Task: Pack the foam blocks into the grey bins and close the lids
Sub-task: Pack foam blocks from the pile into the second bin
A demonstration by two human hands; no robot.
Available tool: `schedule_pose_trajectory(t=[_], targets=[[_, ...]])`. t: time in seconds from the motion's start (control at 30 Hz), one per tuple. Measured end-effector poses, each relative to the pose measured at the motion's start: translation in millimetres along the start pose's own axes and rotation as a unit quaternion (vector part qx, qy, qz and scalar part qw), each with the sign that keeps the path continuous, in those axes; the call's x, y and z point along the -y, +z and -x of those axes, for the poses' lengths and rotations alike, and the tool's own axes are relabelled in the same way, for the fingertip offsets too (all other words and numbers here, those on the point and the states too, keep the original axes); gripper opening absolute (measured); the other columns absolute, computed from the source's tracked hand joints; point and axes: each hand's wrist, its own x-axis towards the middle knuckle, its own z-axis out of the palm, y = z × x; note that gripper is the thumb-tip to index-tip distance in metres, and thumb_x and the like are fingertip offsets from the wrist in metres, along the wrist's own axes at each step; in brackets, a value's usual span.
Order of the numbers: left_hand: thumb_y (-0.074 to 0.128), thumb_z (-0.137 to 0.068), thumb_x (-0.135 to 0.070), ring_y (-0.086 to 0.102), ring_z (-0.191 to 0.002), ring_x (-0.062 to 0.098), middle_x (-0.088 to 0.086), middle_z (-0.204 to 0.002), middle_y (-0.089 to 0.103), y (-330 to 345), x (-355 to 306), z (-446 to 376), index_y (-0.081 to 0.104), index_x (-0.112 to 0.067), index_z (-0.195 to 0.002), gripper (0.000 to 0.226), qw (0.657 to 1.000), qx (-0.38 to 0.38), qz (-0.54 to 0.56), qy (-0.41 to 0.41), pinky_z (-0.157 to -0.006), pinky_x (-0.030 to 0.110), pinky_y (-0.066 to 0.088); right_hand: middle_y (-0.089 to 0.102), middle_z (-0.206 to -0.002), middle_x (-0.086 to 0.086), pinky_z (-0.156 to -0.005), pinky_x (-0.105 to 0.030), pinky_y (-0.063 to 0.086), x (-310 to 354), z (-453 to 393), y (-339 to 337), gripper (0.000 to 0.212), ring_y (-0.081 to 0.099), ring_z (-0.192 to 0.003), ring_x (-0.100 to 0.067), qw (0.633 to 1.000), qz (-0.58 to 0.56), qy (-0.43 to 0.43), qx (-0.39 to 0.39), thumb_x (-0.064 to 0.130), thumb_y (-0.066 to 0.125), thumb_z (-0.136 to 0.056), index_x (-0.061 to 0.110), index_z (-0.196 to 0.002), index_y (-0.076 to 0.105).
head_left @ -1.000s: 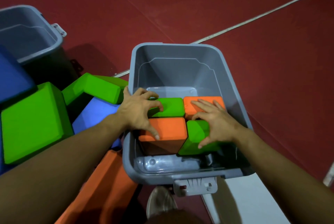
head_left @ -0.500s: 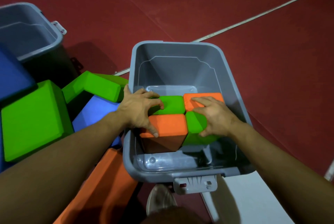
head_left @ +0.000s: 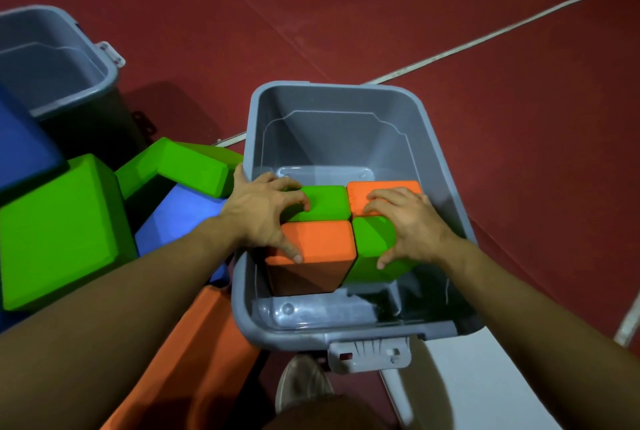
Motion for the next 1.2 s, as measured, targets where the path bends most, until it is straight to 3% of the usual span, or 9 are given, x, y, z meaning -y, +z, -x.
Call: schedule_pose_trajectory(t=[0.1,0.2,0.3,0.4,0.6,0.8,1.2], targets=[[0.050,-0.033,-0.099,0.033,-0.138,0.020,-0.017,-0.151,0.035,0.0,0.1,-0.4,0.044,-0.054,-0.128,0.105,1.000,-0.001,0.000,0.000,-0.105,0.073,0.011,0.053,-0.136,0.010,-0.102,-0.046,0.039,-4.9,-9.7,-16.0,0.097,0.045,-0.125,-0.017,0.997,-0.076,0.005,-0.023,0.086,0.063,-0.050,0.034,-0.131,0.051],[0.047,-0.030,-0.100,0.032,-0.139,0.021,-0.016,-0.151,0.035,-2.1,0.2,0.2,0.044,-0.054,-0.128,0.108,1.000,0.008,0.001,-0.002,-0.104,0.074,0.011,0.057,-0.136,-0.003,-0.104,-0.049,0.041,-19.5,-30.6,-22.5,0.085,0.051,-0.125,-0.027,0.993,-0.100,0.015,-0.059,0.069,0.054,-0.064,0.024,-0.136,0.054],[0.047,-0.025,-0.101,0.030,-0.140,0.020,-0.014,-0.153,0.032,-2.3,-0.2,0.2,0.042,-0.054,-0.129,0.114,1.000,0.013,0.000,-0.004,-0.104,0.076,0.009,0.049,-0.147,-0.004,-0.113,-0.040,0.034,-28.1,-45.5,-18.1,0.092,0.045,-0.134,-0.024,0.992,-0.116,0.041,0.020,0.057,0.071,-0.061,0.023,-0.143,0.048],[0.050,-0.022,-0.100,0.029,-0.142,0.022,-0.010,-0.156,0.029,-2.6,-0.6,0.1,0.039,-0.053,-0.130,0.118,1.000,0.017,-0.005,-0.008,-0.104,0.076,0.009,0.052,-0.144,-0.001,-0.109,-0.034,0.037,-37.0,-55.0,-15.7,0.092,0.049,-0.130,-0.022,0.985,-0.147,0.071,0.051,0.046,0.088,-0.062,0.028,-0.143,0.048],[0.057,-0.031,-0.096,0.034,-0.139,0.024,-0.010,-0.154,0.033,-1.5,0.4,-0.3,0.039,-0.053,-0.129,0.108,1.000,0.017,-0.006,-0.007,-0.104,0.074,0.011,0.058,-0.137,0.005,-0.103,-0.035,0.042,-48.1,-61.3,-19.3,0.084,0.053,-0.122,-0.020,0.980,-0.168,0.074,0.075,0.048,0.087,-0.059,0.040,-0.136,0.053],[0.048,-0.029,-0.096,0.035,-0.138,0.023,-0.010,-0.154,0.033,0.4,1.1,-0.8,0.038,-0.052,-0.129,0.110,1.000,0.012,-0.005,-0.005,-0.103,0.074,0.012,0.054,-0.124,0.007,-0.092,-0.029,0.041,-47.9,-69.3,-21.6,0.083,0.050,-0.108,-0.013,0.977,-0.173,0.077,0.096,0.037,0.090,-0.062,0.042,-0.136,0.053],[0.061,-0.033,-0.093,0.033,-0.140,0.021,-0.011,-0.154,0.032,-1.3,0.0,-0.4,0.039,-0.052,-0.129,0.106,1.000,0.019,-0.009,0.001,-0.104,0.075,0.011,0.065,-0.116,0.010,-0.094,-0.031,0.047,-45.9,-69.5,-22.6,0.075,0.060,-0.104,-0.015,0.971,-0.196,0.074,0.113,0.040,0.093,-0.053,0.043,-0.123,0.064]])
